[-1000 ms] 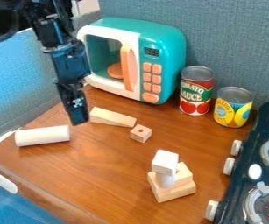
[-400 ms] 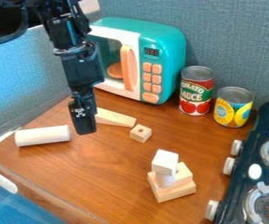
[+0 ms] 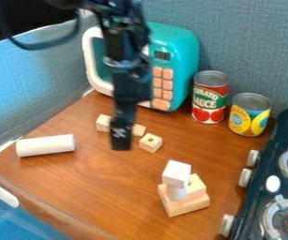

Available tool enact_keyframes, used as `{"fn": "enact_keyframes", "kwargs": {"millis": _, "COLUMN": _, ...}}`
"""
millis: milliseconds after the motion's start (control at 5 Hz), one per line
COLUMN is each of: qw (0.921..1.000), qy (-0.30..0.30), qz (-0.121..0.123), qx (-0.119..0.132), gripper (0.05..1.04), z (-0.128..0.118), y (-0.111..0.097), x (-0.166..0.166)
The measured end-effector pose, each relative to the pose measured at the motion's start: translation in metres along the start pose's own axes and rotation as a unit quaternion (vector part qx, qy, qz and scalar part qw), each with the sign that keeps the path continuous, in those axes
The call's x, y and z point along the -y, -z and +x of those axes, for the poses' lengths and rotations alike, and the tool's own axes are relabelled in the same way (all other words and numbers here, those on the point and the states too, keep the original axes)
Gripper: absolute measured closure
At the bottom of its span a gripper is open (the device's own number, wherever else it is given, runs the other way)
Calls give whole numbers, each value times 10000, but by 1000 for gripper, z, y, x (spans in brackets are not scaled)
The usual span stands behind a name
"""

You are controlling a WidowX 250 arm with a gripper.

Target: Take the cube and put it next to the rectangle block

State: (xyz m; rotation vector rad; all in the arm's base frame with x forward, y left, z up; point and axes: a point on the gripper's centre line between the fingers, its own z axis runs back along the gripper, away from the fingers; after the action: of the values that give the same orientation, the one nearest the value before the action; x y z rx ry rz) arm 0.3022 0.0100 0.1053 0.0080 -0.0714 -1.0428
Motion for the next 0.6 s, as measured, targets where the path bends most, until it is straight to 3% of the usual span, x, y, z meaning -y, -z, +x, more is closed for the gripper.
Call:
{"fn": "enact_keyframes", "kwargs": {"millis": 200, "qw": 9994, "qy": 340, "qz": -2, "qx": 75, "gripper": 83, "z": 13, "y": 1, "x": 6}}
{"fn": "enact_keyframes", "kwargs": {"millis": 400, "qw": 9991, "qy": 347, "qz": -93, "qx": 222, "gripper": 83, "z": 20, "y": 2, "x": 7}}
{"fn": "enact_keyframes", "kwargs": {"millis": 600, "qw": 9989, "qy": 396, "qz": -146, "qx": 203, "gripper": 83, "z": 29, "y": 7, "x": 10}}
